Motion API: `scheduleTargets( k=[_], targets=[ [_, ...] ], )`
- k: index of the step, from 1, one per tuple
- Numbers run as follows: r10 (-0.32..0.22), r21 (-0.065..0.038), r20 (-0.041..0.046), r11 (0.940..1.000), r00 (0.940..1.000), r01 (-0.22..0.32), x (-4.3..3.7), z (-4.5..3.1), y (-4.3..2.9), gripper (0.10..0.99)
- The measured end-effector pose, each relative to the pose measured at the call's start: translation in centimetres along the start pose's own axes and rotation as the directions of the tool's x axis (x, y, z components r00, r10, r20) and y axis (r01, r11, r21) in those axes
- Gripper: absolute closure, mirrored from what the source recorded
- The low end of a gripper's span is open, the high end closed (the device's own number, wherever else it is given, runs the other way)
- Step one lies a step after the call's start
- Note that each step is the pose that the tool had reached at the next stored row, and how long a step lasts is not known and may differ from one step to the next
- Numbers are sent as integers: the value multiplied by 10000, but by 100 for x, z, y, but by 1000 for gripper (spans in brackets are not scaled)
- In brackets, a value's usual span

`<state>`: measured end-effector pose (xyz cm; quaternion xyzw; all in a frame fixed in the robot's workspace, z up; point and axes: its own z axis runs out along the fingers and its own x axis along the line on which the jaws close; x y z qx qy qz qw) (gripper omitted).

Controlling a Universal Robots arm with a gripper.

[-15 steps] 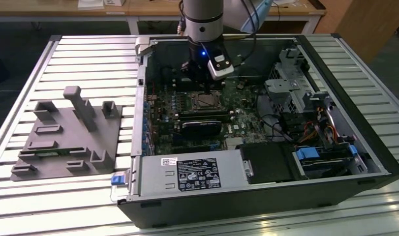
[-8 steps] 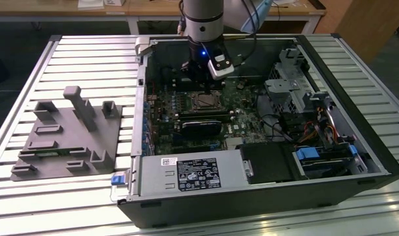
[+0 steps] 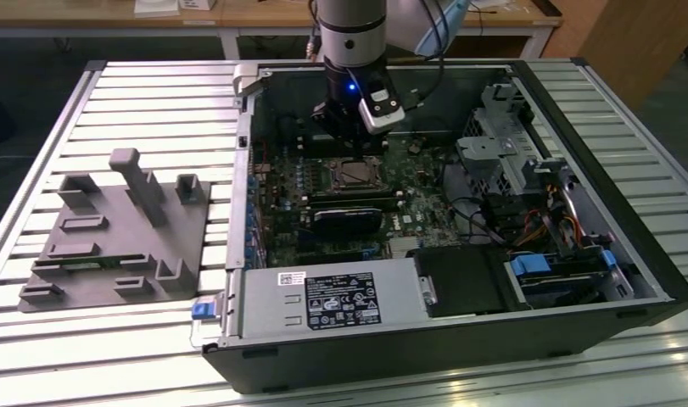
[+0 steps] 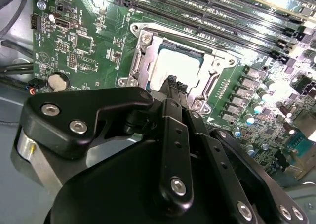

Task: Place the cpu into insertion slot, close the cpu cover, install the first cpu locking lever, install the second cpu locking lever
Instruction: 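Install the second cpu locking lever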

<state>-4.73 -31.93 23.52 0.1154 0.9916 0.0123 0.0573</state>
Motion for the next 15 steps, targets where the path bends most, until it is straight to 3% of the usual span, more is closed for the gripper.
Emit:
scheduleTargets(
  k=[15],
  targets=[
    [-1,4,-1,10000,10000,1,-17,-12,-65,980]
  ],
)
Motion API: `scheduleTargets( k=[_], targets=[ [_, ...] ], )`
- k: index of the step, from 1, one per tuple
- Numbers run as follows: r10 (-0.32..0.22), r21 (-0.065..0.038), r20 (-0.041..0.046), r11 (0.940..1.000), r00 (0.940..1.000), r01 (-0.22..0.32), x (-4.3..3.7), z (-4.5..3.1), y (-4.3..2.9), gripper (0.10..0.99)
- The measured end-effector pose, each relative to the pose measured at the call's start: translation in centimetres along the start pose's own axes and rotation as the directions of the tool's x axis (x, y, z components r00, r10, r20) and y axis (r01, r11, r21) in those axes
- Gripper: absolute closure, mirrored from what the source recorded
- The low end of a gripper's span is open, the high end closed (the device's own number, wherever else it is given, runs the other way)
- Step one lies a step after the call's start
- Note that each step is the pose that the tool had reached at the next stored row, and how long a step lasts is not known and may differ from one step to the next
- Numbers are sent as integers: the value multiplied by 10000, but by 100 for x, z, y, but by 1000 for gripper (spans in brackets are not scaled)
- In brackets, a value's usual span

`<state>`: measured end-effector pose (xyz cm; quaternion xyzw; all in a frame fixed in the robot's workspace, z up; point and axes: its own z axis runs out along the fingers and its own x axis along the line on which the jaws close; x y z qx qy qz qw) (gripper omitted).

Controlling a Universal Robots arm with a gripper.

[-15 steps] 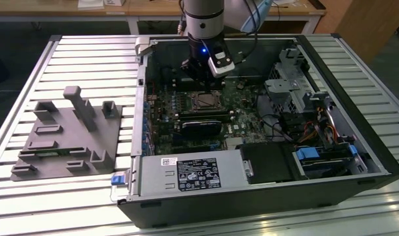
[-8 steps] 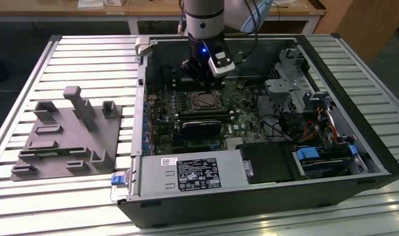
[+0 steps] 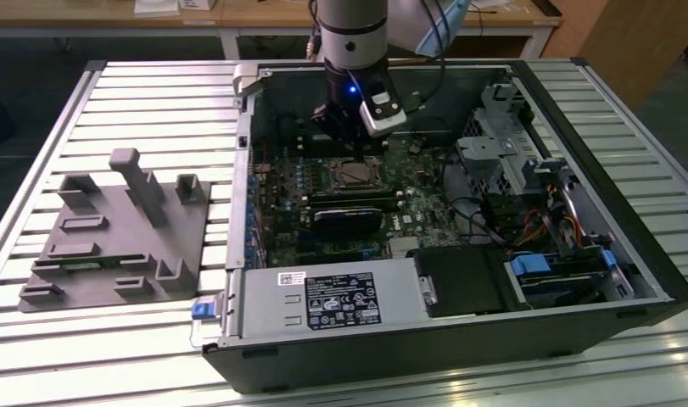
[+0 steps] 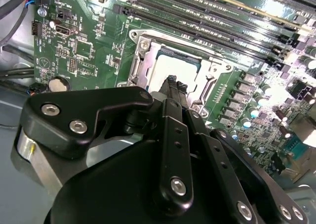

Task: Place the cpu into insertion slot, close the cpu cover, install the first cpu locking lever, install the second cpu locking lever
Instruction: 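Install the second cpu locking lever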

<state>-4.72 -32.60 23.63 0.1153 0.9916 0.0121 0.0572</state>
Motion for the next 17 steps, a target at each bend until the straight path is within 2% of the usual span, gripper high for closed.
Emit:
scheduleTargets(
  k=[17],
  targets=[
    [0,0,0,10000,10000,0,-24,0,-79,980]
  ],
)
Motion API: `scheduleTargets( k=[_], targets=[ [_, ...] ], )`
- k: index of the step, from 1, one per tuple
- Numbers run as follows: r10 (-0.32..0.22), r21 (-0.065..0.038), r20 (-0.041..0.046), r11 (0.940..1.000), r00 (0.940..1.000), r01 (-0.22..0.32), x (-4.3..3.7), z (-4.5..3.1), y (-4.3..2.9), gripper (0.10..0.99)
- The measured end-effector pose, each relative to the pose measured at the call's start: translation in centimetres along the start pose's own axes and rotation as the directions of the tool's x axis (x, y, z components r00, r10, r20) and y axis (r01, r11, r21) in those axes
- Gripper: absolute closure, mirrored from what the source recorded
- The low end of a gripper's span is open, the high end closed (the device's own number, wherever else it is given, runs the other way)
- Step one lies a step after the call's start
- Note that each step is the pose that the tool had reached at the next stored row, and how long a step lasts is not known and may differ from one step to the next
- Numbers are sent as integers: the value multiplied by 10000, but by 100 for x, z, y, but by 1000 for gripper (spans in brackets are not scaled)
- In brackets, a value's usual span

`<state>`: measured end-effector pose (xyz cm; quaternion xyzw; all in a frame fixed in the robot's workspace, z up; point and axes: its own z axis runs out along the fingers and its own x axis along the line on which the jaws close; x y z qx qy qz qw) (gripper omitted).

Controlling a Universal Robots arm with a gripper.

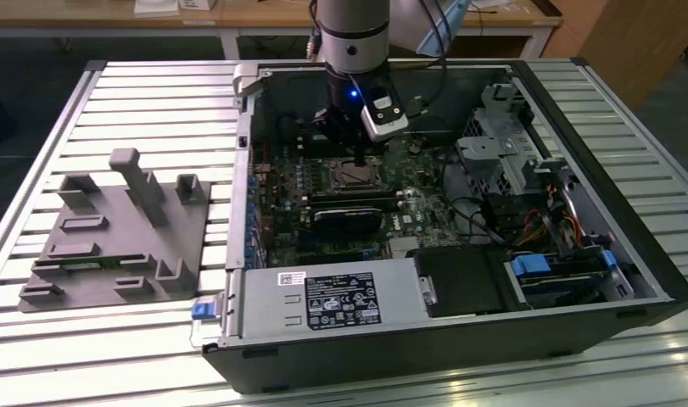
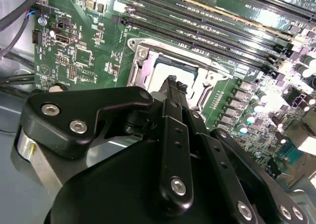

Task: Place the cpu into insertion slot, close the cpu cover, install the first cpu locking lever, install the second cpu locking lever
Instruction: 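Install the second cpu locking lever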

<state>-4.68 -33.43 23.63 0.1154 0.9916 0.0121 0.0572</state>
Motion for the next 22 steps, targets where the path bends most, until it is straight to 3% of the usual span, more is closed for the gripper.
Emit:
scheduleTargets(
  k=[6,17,20,22],
  targets=[
    [0,1,0,10000,10000,0,-16,0,-44,980],
    [1,-12,-3,10000,10000,-1,-67,2,-232,980],
    [12,-106,-25,9999,10000,-13,-78,7,-293,980],
    [34,-299,-71,9995,10000,-36,-79,11,-329,980]
  ],
)
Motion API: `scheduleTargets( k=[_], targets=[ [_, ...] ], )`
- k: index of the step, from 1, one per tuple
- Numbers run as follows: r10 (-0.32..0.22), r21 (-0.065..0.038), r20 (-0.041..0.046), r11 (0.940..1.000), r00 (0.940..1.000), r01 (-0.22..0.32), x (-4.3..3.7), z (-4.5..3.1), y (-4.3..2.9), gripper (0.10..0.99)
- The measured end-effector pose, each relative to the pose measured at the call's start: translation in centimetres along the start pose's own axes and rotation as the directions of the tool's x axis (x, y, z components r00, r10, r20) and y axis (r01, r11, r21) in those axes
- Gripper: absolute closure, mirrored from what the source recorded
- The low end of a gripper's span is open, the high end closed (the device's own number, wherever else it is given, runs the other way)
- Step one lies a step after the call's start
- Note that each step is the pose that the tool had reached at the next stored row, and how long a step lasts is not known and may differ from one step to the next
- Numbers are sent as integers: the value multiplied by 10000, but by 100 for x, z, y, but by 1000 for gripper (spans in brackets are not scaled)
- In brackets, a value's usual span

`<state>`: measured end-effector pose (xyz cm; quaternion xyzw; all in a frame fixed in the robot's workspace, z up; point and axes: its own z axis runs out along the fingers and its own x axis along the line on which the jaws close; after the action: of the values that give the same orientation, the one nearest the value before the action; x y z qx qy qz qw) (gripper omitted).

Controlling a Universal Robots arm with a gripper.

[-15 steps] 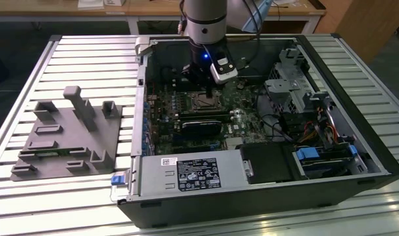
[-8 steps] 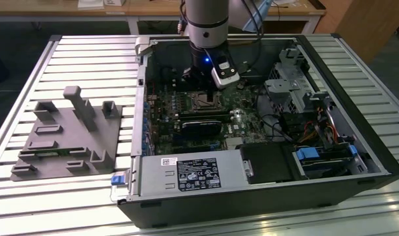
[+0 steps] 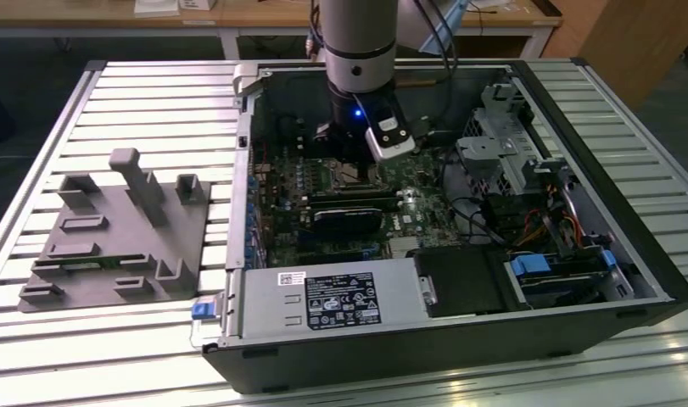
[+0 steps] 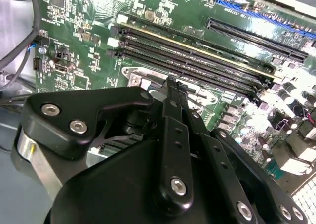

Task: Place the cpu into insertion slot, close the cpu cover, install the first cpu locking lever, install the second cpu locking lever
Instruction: 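Install the second cpu locking lever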

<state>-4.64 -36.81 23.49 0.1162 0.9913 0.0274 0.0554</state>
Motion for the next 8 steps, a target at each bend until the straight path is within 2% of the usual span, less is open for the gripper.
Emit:
scheduleTargets(
  k=[3,8],
  targets=[
    [35,-288,-69,9996,10000,-37,14,3,-47,980],
    [53,-450,-108,9990,9999,-57,75,23,-92,980]
  ],
)
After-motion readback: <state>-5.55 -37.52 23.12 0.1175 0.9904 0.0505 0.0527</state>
